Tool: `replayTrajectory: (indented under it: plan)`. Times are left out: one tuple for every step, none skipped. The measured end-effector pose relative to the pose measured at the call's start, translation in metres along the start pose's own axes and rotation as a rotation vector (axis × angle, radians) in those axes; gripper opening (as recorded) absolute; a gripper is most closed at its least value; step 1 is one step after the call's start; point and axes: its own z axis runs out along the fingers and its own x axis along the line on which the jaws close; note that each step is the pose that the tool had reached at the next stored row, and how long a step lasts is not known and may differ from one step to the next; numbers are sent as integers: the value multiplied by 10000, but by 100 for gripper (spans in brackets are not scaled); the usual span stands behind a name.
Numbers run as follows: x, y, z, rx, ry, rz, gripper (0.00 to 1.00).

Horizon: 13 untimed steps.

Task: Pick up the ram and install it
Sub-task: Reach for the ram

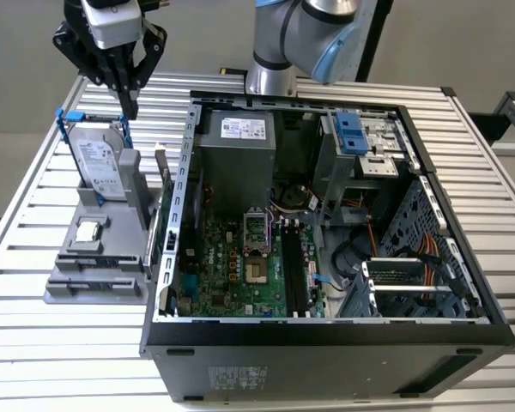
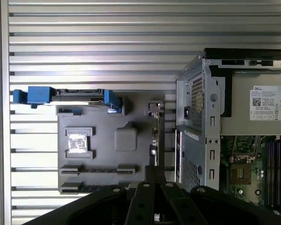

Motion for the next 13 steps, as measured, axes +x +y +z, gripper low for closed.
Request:
replayTrajectory:
  plan:
    - [14, 0, 0, 0, 0, 12, 0]
    - [28, -1, -1, 1, 0, 17, 0]
    - [46, -1, 0, -1, -1, 18, 0]
    - [62, -1, -1, 0, -1, 19, 0]
    - [77, -2, -1, 0, -1, 19, 0]
    - [89, -2, -1, 0, -1, 19, 0]
    - [102, -2, -1, 0, -1, 19, 0]
    - [115, -2, -2, 0, -1, 19, 0]
    - [127, -3, -2, 0, -1, 19, 0]
    - [140, -3, -2, 0, -1, 19, 0]
    - [152, -3, -2, 0, -1, 19, 0]
    - [164, -3, -2, 0, -1, 19, 0]
    - [175, -4, -3, 0, -1, 19, 0]
